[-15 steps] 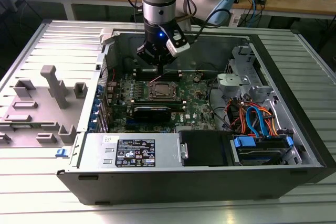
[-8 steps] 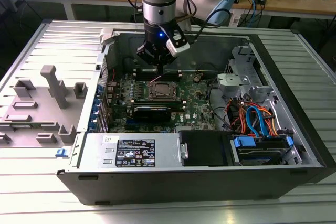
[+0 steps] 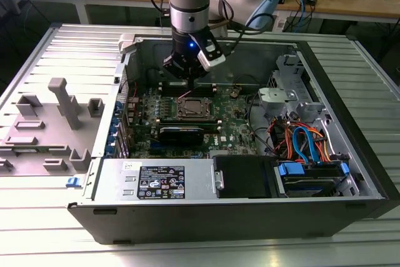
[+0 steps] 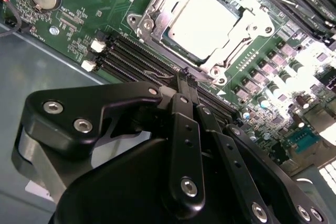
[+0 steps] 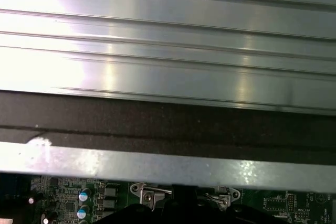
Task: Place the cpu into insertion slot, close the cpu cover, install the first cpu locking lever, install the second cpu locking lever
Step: 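Install the first cpu locking lever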
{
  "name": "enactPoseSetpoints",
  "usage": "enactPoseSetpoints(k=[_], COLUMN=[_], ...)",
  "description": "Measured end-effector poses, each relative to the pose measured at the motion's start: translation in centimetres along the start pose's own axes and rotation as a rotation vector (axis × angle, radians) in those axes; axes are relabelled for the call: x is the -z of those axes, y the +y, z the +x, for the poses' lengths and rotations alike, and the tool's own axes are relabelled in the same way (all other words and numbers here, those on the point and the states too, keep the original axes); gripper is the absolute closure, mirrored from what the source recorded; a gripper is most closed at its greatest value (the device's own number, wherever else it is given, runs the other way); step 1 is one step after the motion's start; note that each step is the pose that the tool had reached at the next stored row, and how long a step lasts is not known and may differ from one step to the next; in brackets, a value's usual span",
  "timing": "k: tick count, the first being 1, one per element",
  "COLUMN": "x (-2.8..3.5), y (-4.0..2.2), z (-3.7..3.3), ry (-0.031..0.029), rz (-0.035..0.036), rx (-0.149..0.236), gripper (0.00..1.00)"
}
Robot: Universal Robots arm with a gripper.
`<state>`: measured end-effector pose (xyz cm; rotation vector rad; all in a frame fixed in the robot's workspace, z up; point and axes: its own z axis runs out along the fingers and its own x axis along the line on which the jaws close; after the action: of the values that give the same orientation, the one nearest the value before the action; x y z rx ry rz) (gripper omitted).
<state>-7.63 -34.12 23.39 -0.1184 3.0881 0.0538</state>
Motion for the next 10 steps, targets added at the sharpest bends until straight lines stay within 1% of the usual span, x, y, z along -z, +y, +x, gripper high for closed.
enactPoseSetpoints(k=[2,10], x=[-0.10,-0.58], y=[-0.01,-0.02], z=[-0.06,-0.77], ry=[-0.0001,-0.0002], rz=[-0.0003,-0.0013], rx=[0.000,0.000], gripper=[0.89,0.89])
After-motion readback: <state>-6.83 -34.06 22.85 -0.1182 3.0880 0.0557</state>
